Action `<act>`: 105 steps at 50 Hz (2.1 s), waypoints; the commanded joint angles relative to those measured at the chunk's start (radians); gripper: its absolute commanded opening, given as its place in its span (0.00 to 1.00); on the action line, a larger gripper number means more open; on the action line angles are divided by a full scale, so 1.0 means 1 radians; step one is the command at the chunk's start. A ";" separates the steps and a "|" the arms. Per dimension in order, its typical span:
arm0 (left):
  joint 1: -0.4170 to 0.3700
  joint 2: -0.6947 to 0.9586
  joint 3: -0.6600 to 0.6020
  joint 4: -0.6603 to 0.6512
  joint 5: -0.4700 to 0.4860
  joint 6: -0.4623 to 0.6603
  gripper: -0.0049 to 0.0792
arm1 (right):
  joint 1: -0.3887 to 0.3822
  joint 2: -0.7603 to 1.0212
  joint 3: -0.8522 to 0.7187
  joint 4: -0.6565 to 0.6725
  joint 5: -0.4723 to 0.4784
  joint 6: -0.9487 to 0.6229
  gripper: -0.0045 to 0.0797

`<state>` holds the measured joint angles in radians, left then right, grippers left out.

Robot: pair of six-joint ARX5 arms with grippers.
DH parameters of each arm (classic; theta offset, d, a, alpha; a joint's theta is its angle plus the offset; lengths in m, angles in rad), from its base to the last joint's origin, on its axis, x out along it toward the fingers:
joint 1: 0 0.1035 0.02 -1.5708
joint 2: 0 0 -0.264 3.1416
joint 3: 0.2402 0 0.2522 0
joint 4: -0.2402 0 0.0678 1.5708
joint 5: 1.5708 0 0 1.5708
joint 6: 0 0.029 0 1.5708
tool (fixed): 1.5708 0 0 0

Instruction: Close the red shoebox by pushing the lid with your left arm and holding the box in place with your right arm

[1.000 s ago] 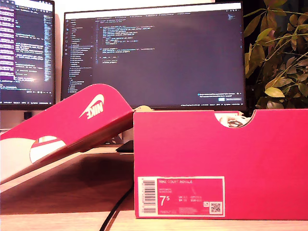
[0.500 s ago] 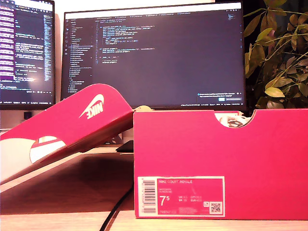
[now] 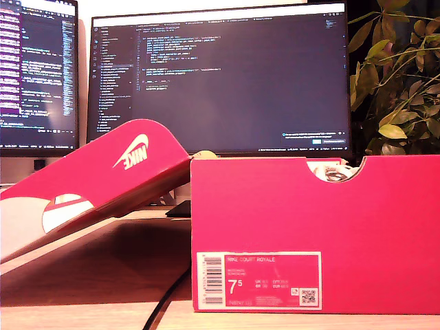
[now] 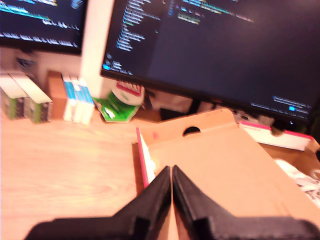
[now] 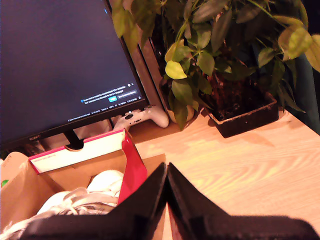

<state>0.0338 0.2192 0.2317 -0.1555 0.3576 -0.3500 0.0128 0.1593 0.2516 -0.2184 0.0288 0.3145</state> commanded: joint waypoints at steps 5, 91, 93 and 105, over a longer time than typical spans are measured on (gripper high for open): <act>0.005 0.169 0.068 0.005 0.031 0.007 0.04 | -0.006 0.119 0.068 -0.026 -0.021 -0.006 0.04; 0.034 1.359 0.463 -0.082 0.338 0.114 0.04 | 0.118 1.207 0.406 0.162 -0.265 -0.192 0.04; 0.026 1.359 0.463 -0.082 0.348 0.113 0.04 | 0.118 1.212 0.405 0.162 -0.265 -0.192 0.04; -0.015 1.359 0.463 -0.070 0.413 0.103 0.04 | 0.118 1.219 0.405 0.160 -0.266 -0.192 0.04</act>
<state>0.0387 1.5730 0.6922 -0.2375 0.7486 -0.2451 0.1265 1.3674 0.6472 -0.0666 -0.2302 0.1280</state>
